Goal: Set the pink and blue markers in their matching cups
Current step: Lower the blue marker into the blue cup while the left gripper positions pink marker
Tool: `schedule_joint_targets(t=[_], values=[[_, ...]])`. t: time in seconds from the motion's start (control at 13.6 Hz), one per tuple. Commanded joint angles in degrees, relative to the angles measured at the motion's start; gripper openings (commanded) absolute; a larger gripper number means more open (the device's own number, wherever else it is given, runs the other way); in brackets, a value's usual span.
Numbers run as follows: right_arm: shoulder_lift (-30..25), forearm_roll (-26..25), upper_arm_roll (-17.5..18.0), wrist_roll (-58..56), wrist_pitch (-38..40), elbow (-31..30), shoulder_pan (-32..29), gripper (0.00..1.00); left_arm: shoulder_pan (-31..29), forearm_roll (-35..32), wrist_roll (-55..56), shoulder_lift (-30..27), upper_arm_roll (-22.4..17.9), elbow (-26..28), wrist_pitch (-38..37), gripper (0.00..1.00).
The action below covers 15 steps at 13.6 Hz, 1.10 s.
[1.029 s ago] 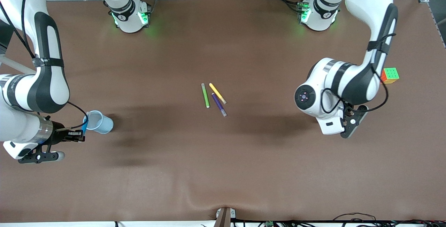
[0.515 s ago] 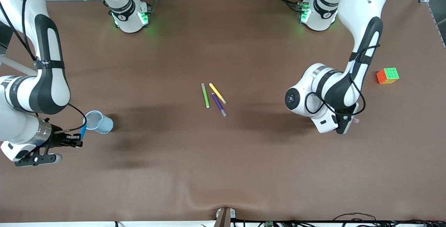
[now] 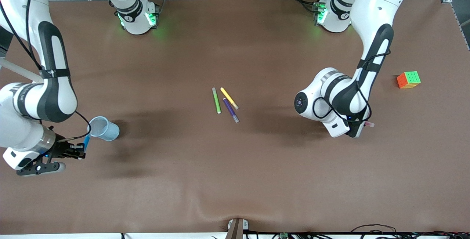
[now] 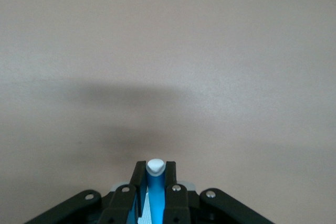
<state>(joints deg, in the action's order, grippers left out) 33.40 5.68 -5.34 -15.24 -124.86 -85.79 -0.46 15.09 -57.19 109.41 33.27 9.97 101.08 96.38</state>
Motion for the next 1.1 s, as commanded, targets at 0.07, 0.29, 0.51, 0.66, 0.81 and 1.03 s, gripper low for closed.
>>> schedule_joint_targets(t=[0.07, 0.29, 0.51, 0.66, 0.81, 1.03], values=[[-1.49, -0.23, 0.86, -0.75, -1.78, -3.76, -0.59, 0.0, 0.73, -1.43, 1.59, -0.75, -0.04, 1.49, -0.58, 0.0], [-3.07, -0.14, 0.86, -0.84, -4.23, -7.01, -0.59, 0.0, 0.73, -1.43, 1.5, -0.83, 0.05, 1.49, -0.85, 0.02], [-5.0, -0.23, 0.86, -0.84, -6.88, -11.14, -0.59, 0.0, 0.73, -1.43, 1.42, -0.92, 0.14, 1.4, -0.85, 0.12], [-6.41, -0.14, 0.86, -0.84, -7.14, -13.16, -0.51, 0.0, 0.64, -1.43, 1.24, -1.1, 0.14, 1.4, -0.85, 0.17], [-7.64, -0.14, 0.86, -0.84, -8.28, -15.27, -0.51, 0.0, 0.64, -1.35, 1.07, -1.18, 0.23, 1.4, -0.93, 0.23], [-9.32, -0.14, 0.86, -0.84, -11.27, -18.97, -0.42, 0.0, 0.47, -1.35, 0.71, -1.27, 0.23, 1.32, -0.85, 0.37]])
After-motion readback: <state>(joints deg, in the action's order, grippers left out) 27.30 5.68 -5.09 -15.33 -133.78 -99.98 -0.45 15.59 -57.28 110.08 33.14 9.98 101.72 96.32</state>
